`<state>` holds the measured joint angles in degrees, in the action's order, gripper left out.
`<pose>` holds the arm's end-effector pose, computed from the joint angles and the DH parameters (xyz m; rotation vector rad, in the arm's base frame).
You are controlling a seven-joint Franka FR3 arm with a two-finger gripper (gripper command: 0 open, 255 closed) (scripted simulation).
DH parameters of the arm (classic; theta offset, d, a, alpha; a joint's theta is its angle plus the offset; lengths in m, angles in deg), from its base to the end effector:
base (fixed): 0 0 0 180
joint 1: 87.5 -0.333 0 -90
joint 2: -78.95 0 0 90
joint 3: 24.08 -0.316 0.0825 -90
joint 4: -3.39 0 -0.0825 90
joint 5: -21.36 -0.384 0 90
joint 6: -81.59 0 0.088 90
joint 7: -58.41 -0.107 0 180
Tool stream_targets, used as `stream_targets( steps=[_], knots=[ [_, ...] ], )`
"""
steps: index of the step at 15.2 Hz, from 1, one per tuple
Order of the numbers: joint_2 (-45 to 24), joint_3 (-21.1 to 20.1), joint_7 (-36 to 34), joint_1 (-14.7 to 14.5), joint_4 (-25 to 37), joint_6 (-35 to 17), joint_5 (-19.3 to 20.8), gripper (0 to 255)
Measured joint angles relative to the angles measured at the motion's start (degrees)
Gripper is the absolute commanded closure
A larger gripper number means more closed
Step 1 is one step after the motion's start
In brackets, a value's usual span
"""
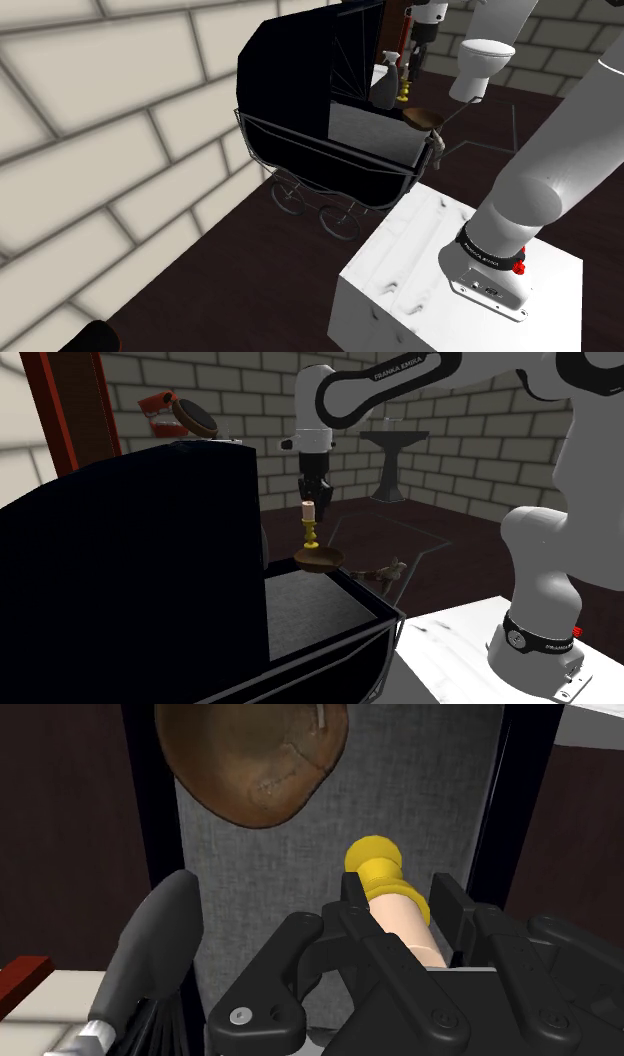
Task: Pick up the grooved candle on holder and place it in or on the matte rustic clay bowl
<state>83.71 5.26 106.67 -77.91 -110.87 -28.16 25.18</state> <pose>0.4102 -0.3448 0.4919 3.1158 0.2924 -0.0303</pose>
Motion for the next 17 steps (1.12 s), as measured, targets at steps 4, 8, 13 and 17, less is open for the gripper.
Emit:
stream_targets(
  steps=[4, 8, 13, 17],
  knots=[
    [-1.48, 3.25, 6.14, 2.61, 2.97, 1.44, -0.62, 255],
    [-4.02, 6.12, 12.02, 5.06, 6.88, 3.06, -2.02, 255],
    [-6.06, 7.7, 15.58, 6.62, 6.9, 1.38, -3.28, 255],
    [-6.49, 7.74, 15.77, 6.68, 4.22, -1.63, -3.55, 255]
  ],
)
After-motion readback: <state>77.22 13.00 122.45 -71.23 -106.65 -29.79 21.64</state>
